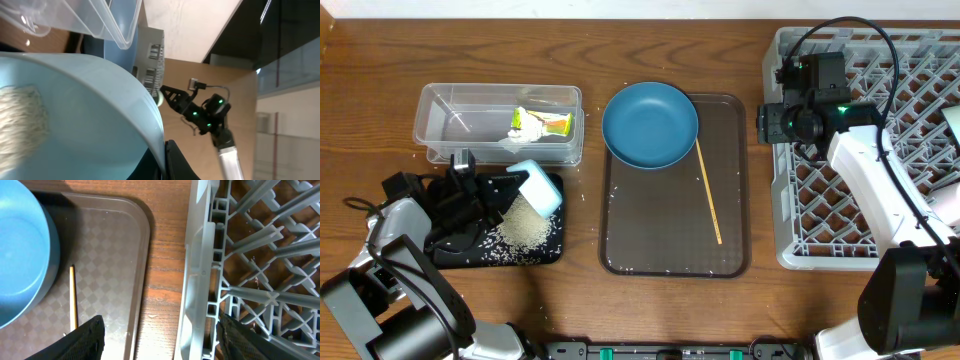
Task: Sort waste into correct bins and load items into the dishwasher rack
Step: 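Tilt the white bowl with the left gripper to pour rice onto black tray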
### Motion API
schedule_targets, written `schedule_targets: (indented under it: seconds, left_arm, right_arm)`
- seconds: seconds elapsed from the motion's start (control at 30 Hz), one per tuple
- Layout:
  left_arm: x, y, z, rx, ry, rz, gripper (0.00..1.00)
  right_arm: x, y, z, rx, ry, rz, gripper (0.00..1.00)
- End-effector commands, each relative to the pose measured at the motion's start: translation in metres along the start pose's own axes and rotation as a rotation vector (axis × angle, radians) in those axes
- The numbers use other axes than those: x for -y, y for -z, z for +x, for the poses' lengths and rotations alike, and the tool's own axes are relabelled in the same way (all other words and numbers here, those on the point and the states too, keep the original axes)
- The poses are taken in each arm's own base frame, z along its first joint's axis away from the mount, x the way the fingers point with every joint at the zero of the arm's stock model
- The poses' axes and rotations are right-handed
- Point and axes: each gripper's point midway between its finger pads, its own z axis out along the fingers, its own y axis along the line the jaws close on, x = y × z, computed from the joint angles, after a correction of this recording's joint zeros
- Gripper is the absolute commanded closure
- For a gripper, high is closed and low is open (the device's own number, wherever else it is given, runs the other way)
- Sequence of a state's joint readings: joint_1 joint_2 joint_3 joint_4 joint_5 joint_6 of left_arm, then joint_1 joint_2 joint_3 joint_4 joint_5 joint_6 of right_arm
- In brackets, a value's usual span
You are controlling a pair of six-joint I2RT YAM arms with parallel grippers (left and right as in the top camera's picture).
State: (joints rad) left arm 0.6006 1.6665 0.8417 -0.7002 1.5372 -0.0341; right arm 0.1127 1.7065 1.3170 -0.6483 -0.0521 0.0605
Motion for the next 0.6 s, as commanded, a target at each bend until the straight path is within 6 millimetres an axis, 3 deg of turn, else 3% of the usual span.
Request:
schedule_targets:
  seconds: [0.0,0.43,0.57]
  left_arm:
    - [0.0034,0.0012,0.0004,-0.001,0.109,0.036,0.94]
    - [0.0033,0.0012,-0.0080,0.007,0.014,0.030,0.94]
    - [0.0040,0.0012,-0.0038,0.002,0.071,0.037,0.94]
  right_arm:
    - [0.0047,0.0004,-0.0005,0.000,-0.010,0.009,0.29]
    - [0.0047,0.0004,-0.0001,-0.002,-0.010,0.009,0.29]
    - [0.0048,0.0004,0.0009,-0.006,-0.010,0.009,0.29]
